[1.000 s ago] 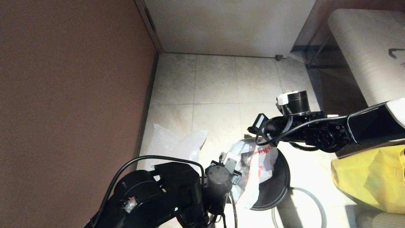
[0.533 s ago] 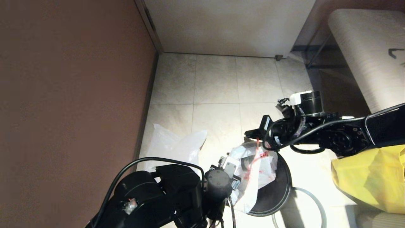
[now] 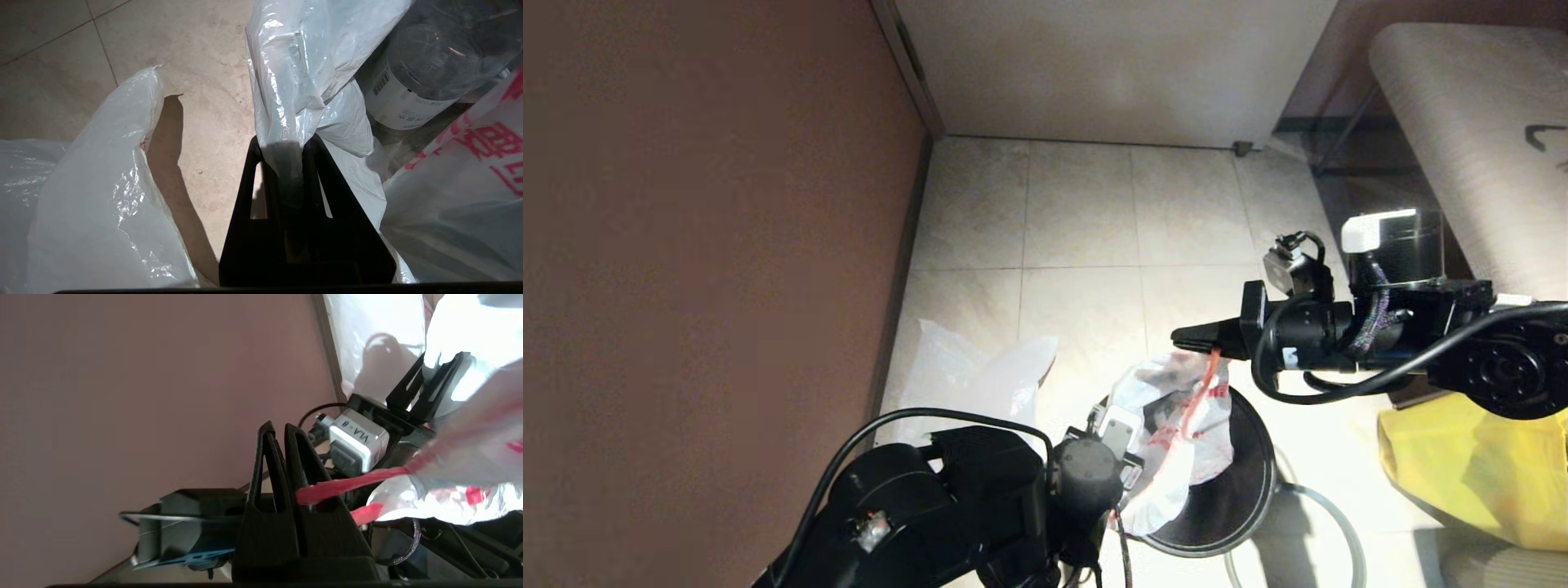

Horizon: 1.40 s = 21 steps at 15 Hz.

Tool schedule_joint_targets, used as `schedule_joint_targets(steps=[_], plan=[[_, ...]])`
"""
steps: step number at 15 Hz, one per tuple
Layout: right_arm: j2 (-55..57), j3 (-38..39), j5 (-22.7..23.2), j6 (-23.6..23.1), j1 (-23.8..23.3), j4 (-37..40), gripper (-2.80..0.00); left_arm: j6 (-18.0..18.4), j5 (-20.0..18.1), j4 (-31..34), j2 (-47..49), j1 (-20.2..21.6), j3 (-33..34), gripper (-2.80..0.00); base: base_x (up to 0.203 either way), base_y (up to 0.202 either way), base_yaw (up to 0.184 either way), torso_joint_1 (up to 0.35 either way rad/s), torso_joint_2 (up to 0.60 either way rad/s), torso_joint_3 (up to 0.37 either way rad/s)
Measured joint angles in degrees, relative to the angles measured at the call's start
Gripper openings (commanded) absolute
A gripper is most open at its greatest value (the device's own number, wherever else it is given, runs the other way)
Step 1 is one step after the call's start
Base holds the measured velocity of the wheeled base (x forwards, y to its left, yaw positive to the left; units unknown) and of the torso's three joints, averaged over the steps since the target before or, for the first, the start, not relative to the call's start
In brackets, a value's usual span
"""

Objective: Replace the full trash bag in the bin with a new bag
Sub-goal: Place the trash bag on the floor

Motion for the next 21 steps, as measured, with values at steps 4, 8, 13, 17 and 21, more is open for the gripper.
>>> schedule_joint_targets(steps=[4,8,13,17,21], plan=[[-0.94,0.52,0.11,-0.05,0.08,0.05,-2.8,0.06,0.4,-0.18,-0.24,0.37,-0.11,0.0,0.0,0.0,0.0,0.0,0.0,0.0],[-0.95,0.74,-0.04,-0.71,0.11,-0.09,-2.8,-0.29,0.41,-0.19,-3.64,0.63,1.2,0.0,0.0,0.0,0.0,0.0,0.0,0.0],[-1.34,0.66,-0.11,-0.77,0.22,-0.44,-2.8,-2.2,0.46,-1.33,-11.15,0.08,11.06,-2.8,0.0,0.0,0.0,0.0,0.0,0.0],[-3.54,0.62,-0.09,-3.5,1.36,-0.44,-2.8,-8.95,0.58,-3.53,-15.3,2.54,24.85,-2.8,0.0,0.0,0.0,0.0,0.0,0.0],[-8.09,-2.26,0.07,-3.85,3.99,2.11,-2.8,-17.74,-4.68,-3.73,-17.24,9.79,30.93,-2.8,0.0,0.0,0.0,0.0,0.0,0.0]])
